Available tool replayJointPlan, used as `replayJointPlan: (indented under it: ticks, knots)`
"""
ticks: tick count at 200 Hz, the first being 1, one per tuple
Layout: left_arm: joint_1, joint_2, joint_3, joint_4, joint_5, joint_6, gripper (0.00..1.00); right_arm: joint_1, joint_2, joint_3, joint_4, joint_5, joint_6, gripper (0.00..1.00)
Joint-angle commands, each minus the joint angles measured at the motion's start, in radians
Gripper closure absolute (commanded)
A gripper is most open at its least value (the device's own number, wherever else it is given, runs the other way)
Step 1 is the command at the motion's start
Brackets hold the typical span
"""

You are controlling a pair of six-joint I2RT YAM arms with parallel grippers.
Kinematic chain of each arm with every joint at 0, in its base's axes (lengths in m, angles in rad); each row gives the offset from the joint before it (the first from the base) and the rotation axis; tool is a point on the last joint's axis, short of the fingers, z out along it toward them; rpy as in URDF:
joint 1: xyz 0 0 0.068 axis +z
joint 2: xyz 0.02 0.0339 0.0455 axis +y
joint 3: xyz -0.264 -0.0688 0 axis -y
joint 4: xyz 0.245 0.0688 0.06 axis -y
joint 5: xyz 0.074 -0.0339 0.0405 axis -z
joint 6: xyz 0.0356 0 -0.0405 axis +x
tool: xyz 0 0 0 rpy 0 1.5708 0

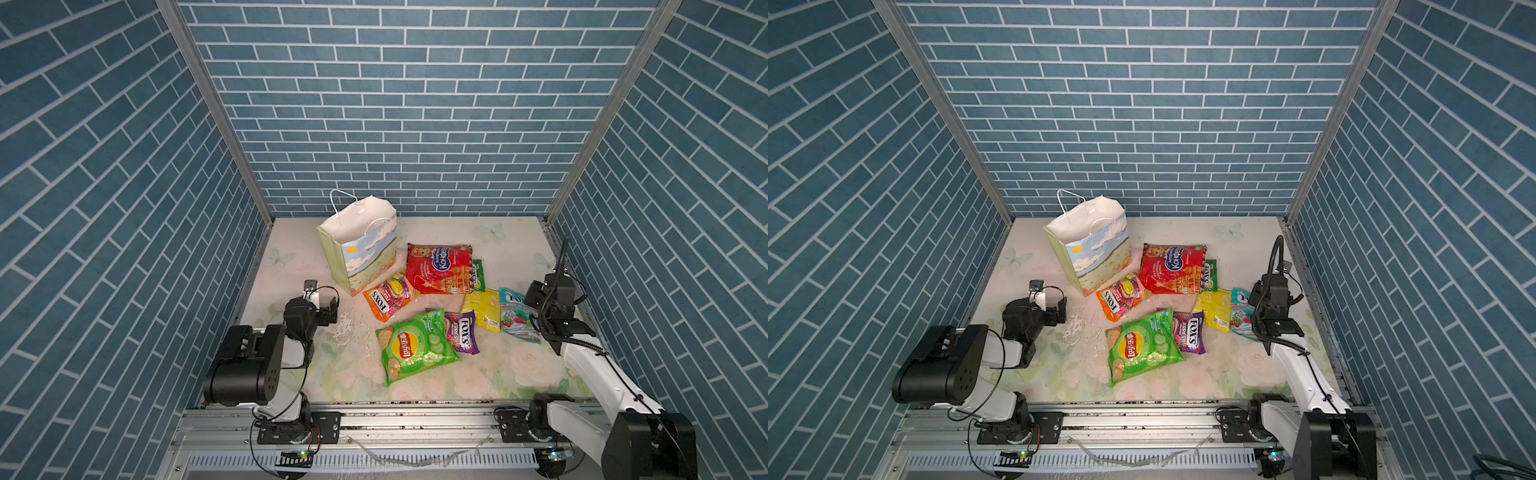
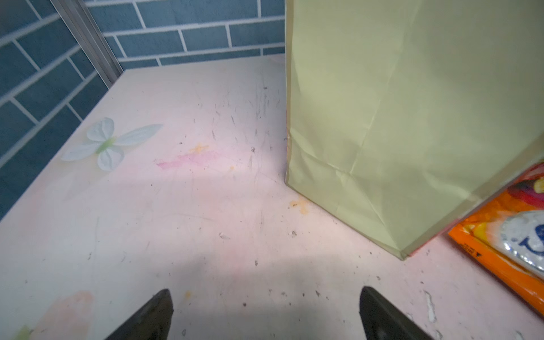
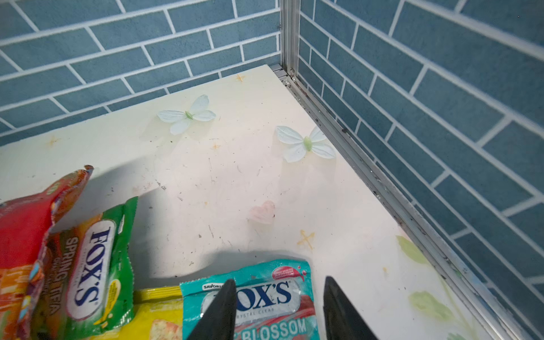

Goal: Take the snacks out of the paper bag
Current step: Move the paper bag to the top-center of the table, then reset both arms

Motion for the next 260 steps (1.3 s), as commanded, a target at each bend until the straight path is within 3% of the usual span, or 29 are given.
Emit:
replayJointPlan:
  ticks: [1, 47, 116, 130, 139, 148, 156, 165, 192, 205, 208, 212, 215, 260]
  knots:
    - [-0.007, -0.001, 0.033, 0.116, -0.014, 0.015, 0.00, -0.032, 0.085, -0.036, 0.228, 0.001, -0.090, 0.52]
    - [-0.012, -0.007, 0.070, 0.044, -0.006, 0.027, 0.00, -0.097, 0.299, -0.143, 0.629, -0.122, -0.123, 0.52]
    - [-0.019, -0.005, 0.157, -0.117, -0.013, 0.034, 0.01, -0.140, 0.402, -0.191, 0.797, -0.260, -0.125, 0.50]
    - [-0.019, -0.004, 0.157, -0.119, -0.014, 0.034, 0.00, -0.135, 0.523, -0.225, 1.009, -0.292, -0.139, 0.52]
    - [-0.019, -0.005, 0.159, -0.122, -0.014, 0.034, 0.00, -0.134, 0.462, -0.196, 0.833, -0.267, -0.140, 0.52]
    - [-0.019, -0.004, 0.158, -0.122, -0.014, 0.034, 0.00, -0.134, 0.513, -0.202, 0.942, -0.289, -0.139, 0.53]
    - [-0.019, -0.005, 0.159, -0.121, -0.014, 0.034, 0.00, -0.133, 0.477, -0.176, 0.813, -0.273, -0.140, 0.53]
    - [-0.019, -0.005, 0.160, -0.122, -0.014, 0.034, 0.00, -0.130, 0.504, -0.168, 0.857, -0.296, -0.147, 0.52]
    - [-0.019, -0.005, 0.160, -0.125, -0.014, 0.034, 0.00, -0.125, 0.493, -0.160, 0.828, -0.283, -0.151, 0.46]
    - [-0.019, -0.004, 0.159, -0.125, -0.014, 0.032, 0.00, -0.124, 0.484, -0.174, 0.839, -0.295, -0.159, 0.38]
    - [-0.019, -0.005, 0.159, -0.126, -0.014, 0.032, 0.01, -0.125, 0.487, -0.181, 0.856, -0.300, -0.161, 0.31]
    - [-0.019, -0.005, 0.159, -0.125, -0.014, 0.032, 0.00, -0.124, 0.492, -0.189, 0.885, -0.310, -0.163, 0.07]
    - [-0.019, -0.004, 0.160, -0.124, -0.014, 0.032, 0.00, -0.124, 0.490, -0.195, 0.888, -0.323, -0.164, 0.02]
    - [-0.019, -0.006, 0.160, -0.122, -0.015, 0.034, 0.00, -0.124, 0.488, -0.186, 0.870, -0.436, -0.206, 0.01]
